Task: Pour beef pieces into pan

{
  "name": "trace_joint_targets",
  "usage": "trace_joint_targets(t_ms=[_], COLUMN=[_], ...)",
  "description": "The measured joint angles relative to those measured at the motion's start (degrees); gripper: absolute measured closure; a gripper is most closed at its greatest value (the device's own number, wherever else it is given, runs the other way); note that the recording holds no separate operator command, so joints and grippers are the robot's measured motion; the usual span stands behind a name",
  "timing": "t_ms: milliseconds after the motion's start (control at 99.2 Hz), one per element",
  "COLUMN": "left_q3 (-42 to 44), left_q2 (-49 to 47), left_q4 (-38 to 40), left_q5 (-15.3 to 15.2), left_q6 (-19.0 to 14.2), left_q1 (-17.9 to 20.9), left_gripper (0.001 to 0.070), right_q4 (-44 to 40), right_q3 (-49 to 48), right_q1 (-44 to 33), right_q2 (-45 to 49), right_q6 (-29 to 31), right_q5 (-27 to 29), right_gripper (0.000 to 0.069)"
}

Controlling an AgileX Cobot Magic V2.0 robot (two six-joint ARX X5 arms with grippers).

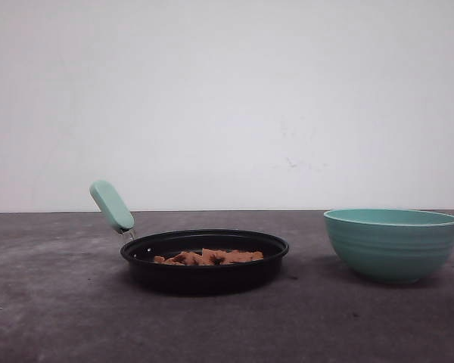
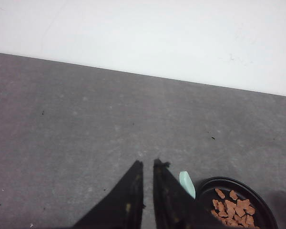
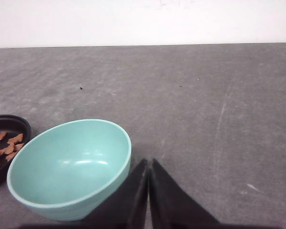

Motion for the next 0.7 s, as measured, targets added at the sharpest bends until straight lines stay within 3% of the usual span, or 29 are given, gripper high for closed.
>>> trace_joint_targets(t_ms=[202, 353, 474, 555, 696], left_q3=[-2.4, -19.5, -34.9, -41.3, -45.6], left_q2=[-3.3, -9.2, -16.3, -20.7, -22.1], left_q4=[3.4, 18.6, 28.2, 28.3, 27.3], left_q5=[0.0, 0.1, 3.4, 6.3, 6.5], left_q6=[3.4, 5.6, 4.5, 2.4, 1.3], left_q1=[2.4, 5.1, 9.4, 12.8, 14.3], left_gripper=[0.0697, 0.0697, 0.0697, 0.0697, 0.0697], right_q4=[0.0, 0.0, 0.0, 0.0, 0.0], right_q3=[0.0, 0.0, 0.0, 0.0, 0.0], right_q1=[0.0, 0.0, 0.0, 0.0, 0.0], right_q2=[0.0, 0.0, 0.0, 0.0, 0.0], right_q6=[0.0, 0.0, 0.0, 0.0, 0.0], right_q5=[0.0, 0.0, 0.0, 0.0, 0.0], right_gripper=[0.0689, 0.0689, 0.0689, 0.0689, 0.0689])
